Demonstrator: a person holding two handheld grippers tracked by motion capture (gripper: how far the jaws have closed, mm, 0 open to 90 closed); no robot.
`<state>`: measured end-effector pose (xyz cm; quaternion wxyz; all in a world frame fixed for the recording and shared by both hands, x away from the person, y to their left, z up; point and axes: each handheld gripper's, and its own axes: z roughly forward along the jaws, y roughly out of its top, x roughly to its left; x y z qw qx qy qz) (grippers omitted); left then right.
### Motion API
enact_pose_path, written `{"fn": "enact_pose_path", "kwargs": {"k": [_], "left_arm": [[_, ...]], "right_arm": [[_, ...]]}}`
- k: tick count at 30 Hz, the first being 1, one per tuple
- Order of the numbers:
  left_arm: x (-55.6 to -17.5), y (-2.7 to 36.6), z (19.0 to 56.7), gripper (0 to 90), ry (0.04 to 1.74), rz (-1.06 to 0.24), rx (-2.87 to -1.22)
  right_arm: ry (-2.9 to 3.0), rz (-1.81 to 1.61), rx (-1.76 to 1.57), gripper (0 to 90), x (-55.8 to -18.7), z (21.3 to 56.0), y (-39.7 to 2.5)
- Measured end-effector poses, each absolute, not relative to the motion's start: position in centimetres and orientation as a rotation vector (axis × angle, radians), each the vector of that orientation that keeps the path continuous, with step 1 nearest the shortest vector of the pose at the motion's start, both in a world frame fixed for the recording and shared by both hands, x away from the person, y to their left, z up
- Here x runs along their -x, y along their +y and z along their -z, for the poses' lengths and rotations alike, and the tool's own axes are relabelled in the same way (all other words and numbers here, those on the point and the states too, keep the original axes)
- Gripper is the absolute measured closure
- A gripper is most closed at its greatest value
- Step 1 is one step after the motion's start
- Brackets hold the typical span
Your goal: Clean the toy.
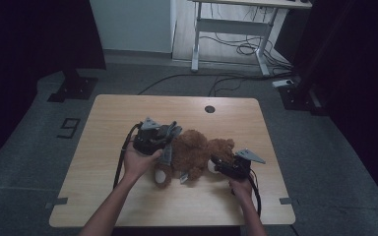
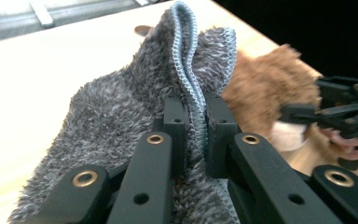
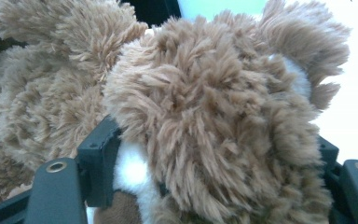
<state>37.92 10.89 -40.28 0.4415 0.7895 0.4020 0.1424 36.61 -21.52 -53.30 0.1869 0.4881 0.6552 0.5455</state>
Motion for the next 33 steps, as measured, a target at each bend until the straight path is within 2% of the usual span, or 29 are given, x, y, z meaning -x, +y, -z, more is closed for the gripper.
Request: {"fn": "enact_pose_path", "kwargs": {"k": [3,6,11,14,23,27,30,33], "left_arm": [[-38.2,8.6,40.1,81.1,0.970,-0.340,-1.979],[-39.0,6.8,41.7,80.8,0.985,-0.294,-2.008],[-39.8,5.8,44.0,80.5,1.029,-0.270,-2.034],[-40.5,7.0,44.8,80.6,1.063,-0.200,-1.990],[-41.1,11.1,44.9,80.6,1.173,-0.265,-1.970],[-40.9,9.3,44.5,80.8,1.119,-0.320,-2.010],[-40.9,7.7,44.1,80.9,1.077,-0.290,-2.015],[-40.8,4.5,43.9,80.9,1.013,-0.269,-2.044]], "right_arm": [[1.844,-1.536,-1.371,26.7,-36.6,53.3,-21.5],[1.844,-1.534,-1.369,26.7,-36.6,53.3,-21.5],[1.845,-1.534,-1.377,26.6,-36.6,53.3,-21.6],[1.841,-1.535,-1.379,26.5,-36.6,53.3,-21.5],[1.841,-1.533,-1.368,26.5,-36.6,53.4,-21.5],[1.840,-1.530,-1.371,26.5,-36.6,53.4,-21.5],[1.839,-1.531,-1.372,26.5,-36.6,53.4,-21.5],[1.839,-1.533,-1.365,26.5,-36.6,53.4,-21.5]]}}
